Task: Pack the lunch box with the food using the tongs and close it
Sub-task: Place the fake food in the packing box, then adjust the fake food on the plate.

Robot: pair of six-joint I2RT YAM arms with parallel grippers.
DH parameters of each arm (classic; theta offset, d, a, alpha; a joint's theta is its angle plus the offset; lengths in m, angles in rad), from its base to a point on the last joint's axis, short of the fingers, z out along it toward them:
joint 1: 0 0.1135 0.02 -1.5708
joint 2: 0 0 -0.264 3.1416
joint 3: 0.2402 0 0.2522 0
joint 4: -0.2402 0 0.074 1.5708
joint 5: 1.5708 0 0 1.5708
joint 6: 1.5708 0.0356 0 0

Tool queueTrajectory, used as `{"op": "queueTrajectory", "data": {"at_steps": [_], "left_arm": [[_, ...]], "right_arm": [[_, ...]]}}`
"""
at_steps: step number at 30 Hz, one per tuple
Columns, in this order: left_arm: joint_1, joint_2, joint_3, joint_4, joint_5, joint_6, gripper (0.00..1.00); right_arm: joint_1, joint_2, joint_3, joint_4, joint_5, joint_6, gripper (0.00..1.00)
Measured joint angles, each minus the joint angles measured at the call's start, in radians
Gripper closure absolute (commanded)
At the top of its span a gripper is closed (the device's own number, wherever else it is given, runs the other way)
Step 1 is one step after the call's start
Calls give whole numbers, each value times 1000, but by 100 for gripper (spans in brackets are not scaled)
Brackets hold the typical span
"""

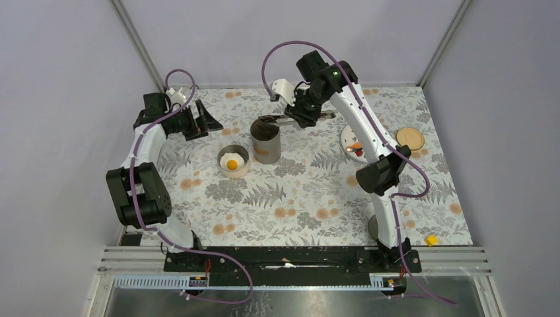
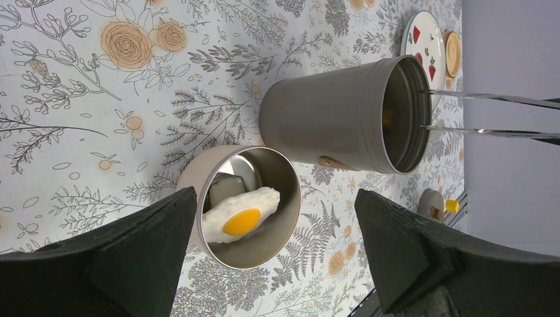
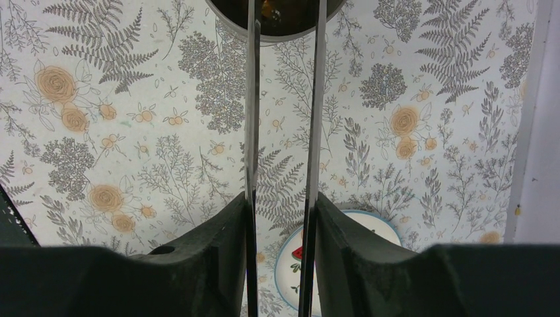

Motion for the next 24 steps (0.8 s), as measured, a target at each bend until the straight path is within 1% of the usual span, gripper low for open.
{"op": "queueTrajectory", "data": {"at_steps": [11,16,19,24], "left_arm": [[0,0,0,0,0,0,1],[0,0,0,0,0,0,1],[0,0,0,0,0,0,1],[0,0,0,0,1,0,1]], "right_arm": [[-1,0,1,0,-10,14,57],[-35,-10,-5,1,-53,31,57],[-108,-55,-58,12,-97,38,57],[-317,-174,-195,21,-142,32,57]]}}
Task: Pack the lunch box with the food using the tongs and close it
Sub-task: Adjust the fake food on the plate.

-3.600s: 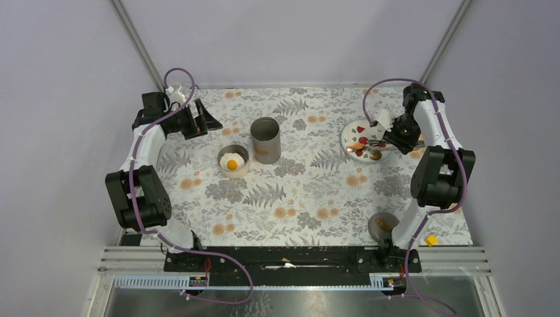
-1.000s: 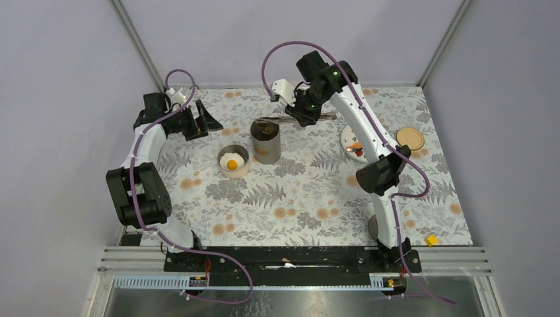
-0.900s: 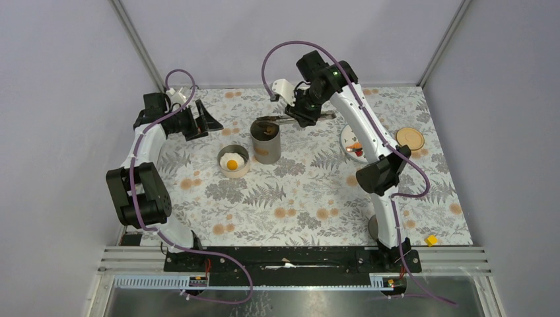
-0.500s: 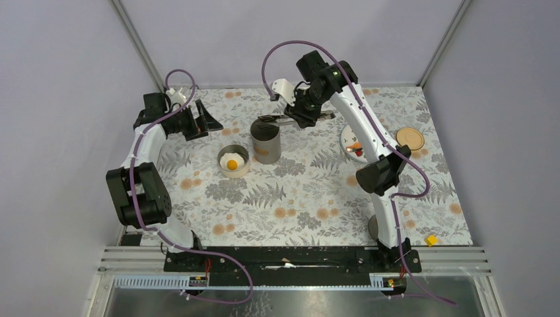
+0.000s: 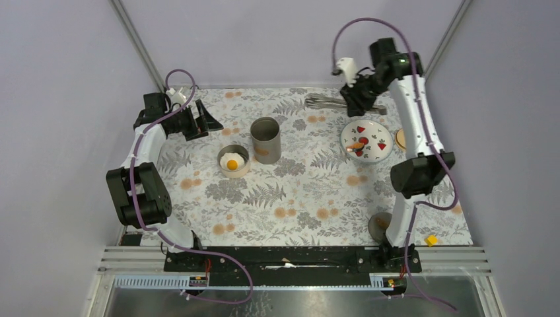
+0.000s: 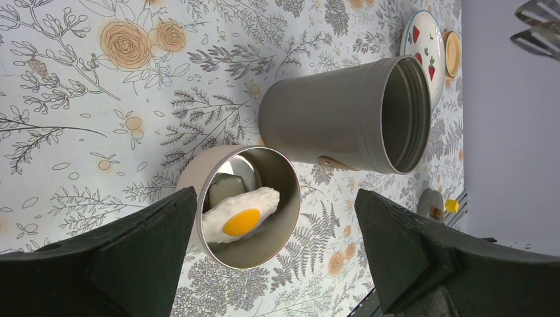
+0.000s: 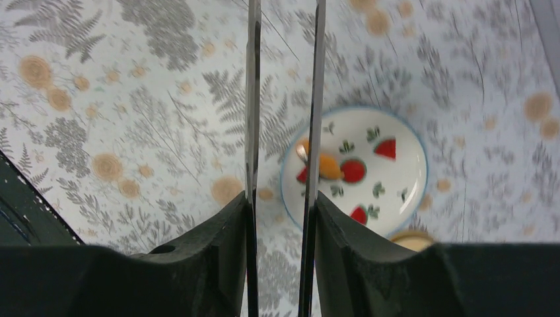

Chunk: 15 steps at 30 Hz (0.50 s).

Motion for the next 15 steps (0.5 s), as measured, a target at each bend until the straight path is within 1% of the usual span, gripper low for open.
{"op": "queueTrajectory", "data": {"at_steps": [5,7,10,15], "left_arm": [[0,0,0,0,5,0,1],[0,0,0,0,6,0,1],[0,0,0,0,6,0,1],[0,0,0,0,7,0,1]], "right_arm": [[-223,-84,-121,-4,-15,-41,58],[-291,-100,-162,-6,-13,-65,59],[-361,-120,-249,-5,3,-98,60],[-418,-177,-489,70,79,-134,61]]}}
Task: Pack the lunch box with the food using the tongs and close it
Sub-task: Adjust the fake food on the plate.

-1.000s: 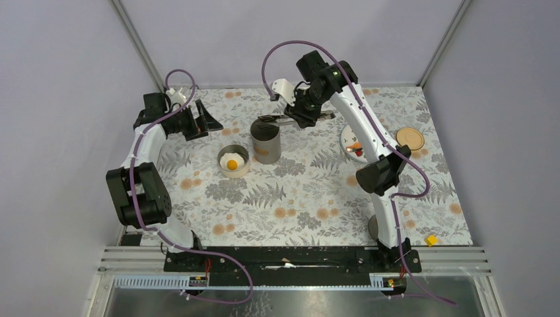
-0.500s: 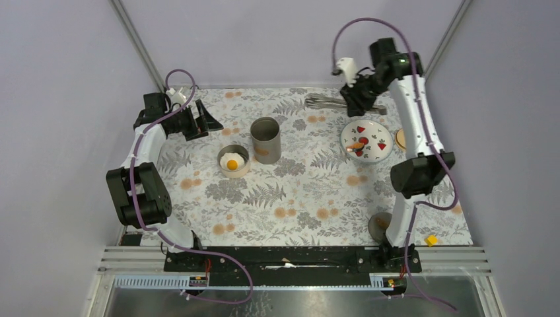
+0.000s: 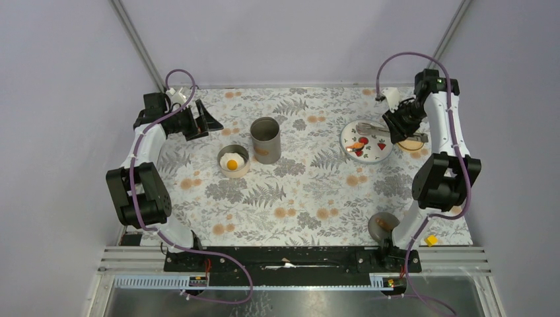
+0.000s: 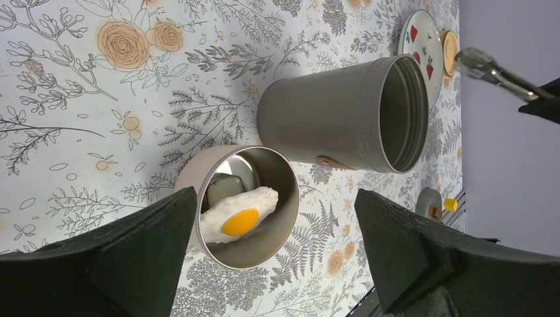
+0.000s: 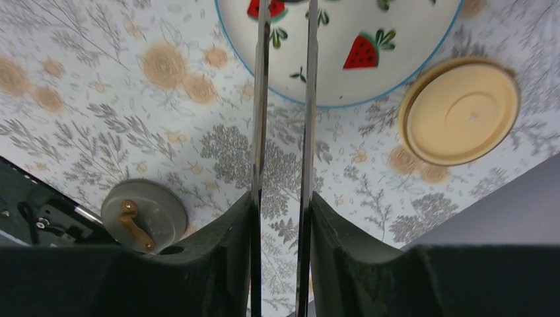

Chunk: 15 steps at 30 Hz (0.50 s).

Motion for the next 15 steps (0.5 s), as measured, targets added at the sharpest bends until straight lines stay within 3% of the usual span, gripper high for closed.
{"op": "queueTrajectory", "data": {"at_steps": [5,15], "left_arm": [[0,0,0,0,0,0,1],[0,0,0,0,7,0,1]], "right_arm": [[-11,-57,-188,72,73,-26,61],[-27,-63,-248,167,132,-34,63]]}}
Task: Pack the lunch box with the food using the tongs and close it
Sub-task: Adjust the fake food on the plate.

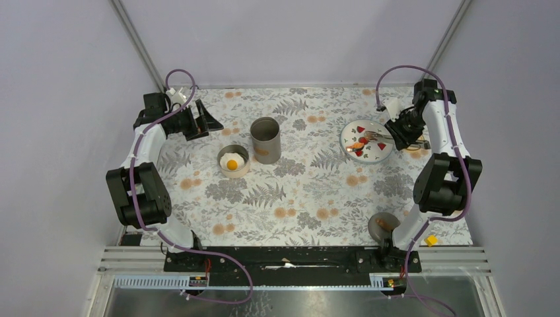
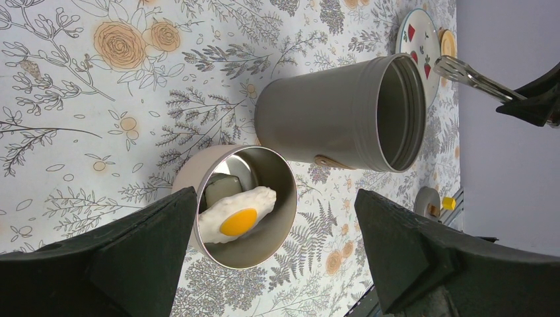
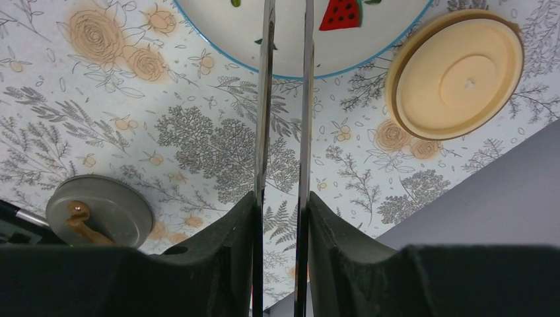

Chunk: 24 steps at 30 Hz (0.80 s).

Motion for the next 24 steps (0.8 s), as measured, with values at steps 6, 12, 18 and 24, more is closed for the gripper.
{"op": "queueTrajectory", "data": {"at_steps": [6,12,18,24], "left_arm": [[0,0,0,0,1,0,1],[0,0,0,0,3,0,1],[0,0,0,0,3,0,1],[0,0,0,0,3,0,1]], "right_arm": [[0,12,0,30,6,10,64],[3,45,0,36,6,13,64],[12,64,0,48,6,18,64],[36,81,0,50,6,19,64]]}}
